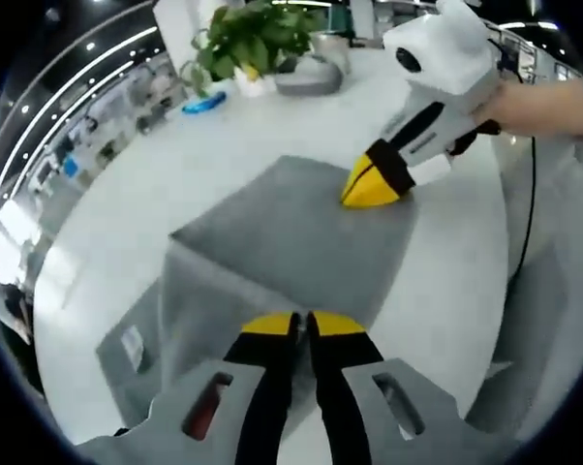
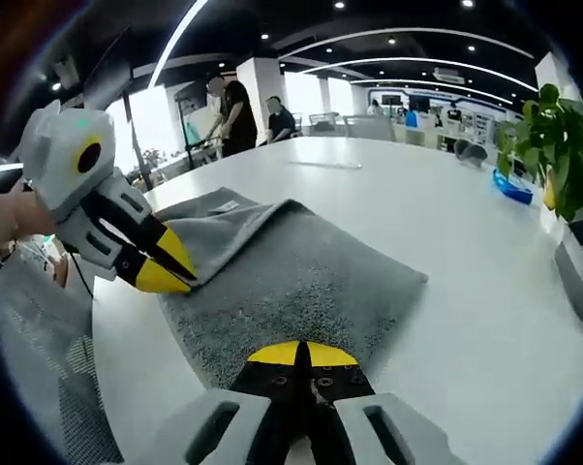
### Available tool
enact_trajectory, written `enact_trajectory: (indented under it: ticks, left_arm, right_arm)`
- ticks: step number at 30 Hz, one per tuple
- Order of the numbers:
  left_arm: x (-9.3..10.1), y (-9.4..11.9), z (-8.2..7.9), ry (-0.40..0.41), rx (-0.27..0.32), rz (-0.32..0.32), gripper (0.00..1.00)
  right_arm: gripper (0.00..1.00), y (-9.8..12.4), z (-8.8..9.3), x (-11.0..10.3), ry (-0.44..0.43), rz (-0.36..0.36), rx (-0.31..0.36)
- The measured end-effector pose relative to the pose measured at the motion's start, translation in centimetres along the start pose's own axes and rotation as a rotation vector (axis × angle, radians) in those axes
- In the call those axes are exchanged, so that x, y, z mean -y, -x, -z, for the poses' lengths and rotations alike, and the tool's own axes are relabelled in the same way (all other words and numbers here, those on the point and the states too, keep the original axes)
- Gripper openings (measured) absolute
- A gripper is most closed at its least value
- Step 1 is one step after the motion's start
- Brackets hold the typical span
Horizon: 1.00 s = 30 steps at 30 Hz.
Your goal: Open the folded towel by lifting each exposed corner and separating the folded layers until the towel lies flat within the target outline without major curled edges
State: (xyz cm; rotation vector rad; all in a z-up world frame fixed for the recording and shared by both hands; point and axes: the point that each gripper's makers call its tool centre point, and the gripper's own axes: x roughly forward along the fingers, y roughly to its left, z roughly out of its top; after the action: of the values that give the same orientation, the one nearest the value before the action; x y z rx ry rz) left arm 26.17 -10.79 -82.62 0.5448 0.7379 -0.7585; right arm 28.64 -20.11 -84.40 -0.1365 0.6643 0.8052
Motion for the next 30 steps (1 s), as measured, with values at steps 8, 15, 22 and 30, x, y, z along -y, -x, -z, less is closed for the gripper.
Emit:
enact_trajectory:
  ticks: [8, 15, 22, 30]
  left_arm:
    - [-1.5, 1.5, -1.3, 0.063, 0.071, -0.015, 0.05]
    - [-5.3, 4.4, -2.6, 0.08, 0.125, -0.105, 0.04]
    - [-10.4, 6.4, -2.0, 0.113, 0.128, -0.205, 0.04]
    - [-15.5, 7.3, 0.4, 0.04, 0.053, -0.339, 0.05]
  right_arm:
    - [0.0, 0.0, 0.0, 0.0, -0.006, -0.003, -0.001]
    - [0.0, 0.0, 0.0, 0.0, -0.006, -0.004, -0.002]
    - [0.0, -0.1, -0.1, 0.0, -0.006, -0.004, 0.001]
    - [0.0, -0.1, -0.1, 0.0, -0.008, -0.006, 0.01]
